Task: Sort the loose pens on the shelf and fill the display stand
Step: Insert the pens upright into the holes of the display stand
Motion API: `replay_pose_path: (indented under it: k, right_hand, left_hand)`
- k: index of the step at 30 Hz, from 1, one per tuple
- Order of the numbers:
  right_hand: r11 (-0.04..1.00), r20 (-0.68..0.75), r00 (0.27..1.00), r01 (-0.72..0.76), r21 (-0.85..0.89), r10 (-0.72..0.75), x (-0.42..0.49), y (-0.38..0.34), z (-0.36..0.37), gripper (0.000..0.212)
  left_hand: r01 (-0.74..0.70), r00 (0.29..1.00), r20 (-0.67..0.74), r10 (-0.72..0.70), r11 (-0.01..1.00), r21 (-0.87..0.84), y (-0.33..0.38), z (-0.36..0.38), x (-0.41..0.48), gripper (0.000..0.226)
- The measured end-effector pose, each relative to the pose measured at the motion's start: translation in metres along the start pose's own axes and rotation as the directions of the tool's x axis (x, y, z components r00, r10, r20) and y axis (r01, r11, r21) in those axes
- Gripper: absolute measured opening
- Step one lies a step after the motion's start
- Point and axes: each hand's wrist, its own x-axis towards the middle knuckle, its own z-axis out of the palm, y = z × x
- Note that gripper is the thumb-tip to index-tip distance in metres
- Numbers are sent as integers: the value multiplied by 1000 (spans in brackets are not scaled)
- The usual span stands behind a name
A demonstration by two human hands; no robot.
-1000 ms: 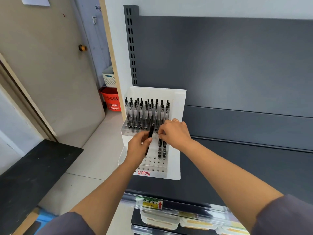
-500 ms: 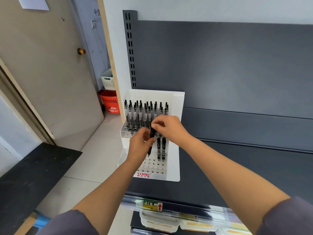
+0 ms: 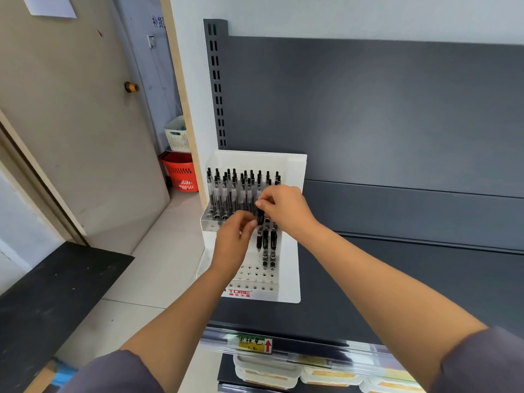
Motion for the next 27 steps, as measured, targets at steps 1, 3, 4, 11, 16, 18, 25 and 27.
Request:
replay_pose_path:
  k: [1,3,4,11,16,18,25,27]
  right_hand:
    - [1000,6,1000,1,-4,-1,-1,1,2,16]
    - [1000,18,1000,-10,0,10,-3,4,8,16]
    - [1000,27,999,-18,4,18,-4,6,12,16]
    - [999,174,985,21,-37,-14,-16,14,25,15]
    - [952,149,985,125,-279,-86,-17,17,30,13]
    - [933,135,984,158,-323,-120,-18,19,33,15]
    - [926,139,985,147,-348,-104,-18,23,44,21]
    - [922,127,982,173,-346,-136,-21,27,38,27]
  left_hand:
    - [3,1000,-6,-3,1000,2,-2,-2,0,6]
    - [10,1000,-6,-10,1000,21,-5,-5,0,8]
    - [7,1000,-1,-7,999,33,-6,-6,0,7]
    - [-23,1000,25,18,966,259,-20,-22,-3,9]
    - [-104,994,88,70,872,478,-28,-34,-1,14]
    - [-135,990,109,92,847,514,-29,-36,1,15]
    - [-284,959,175,223,751,596,-28,-39,9,16]
    - [-346,938,207,279,704,620,-19,-35,12,15]
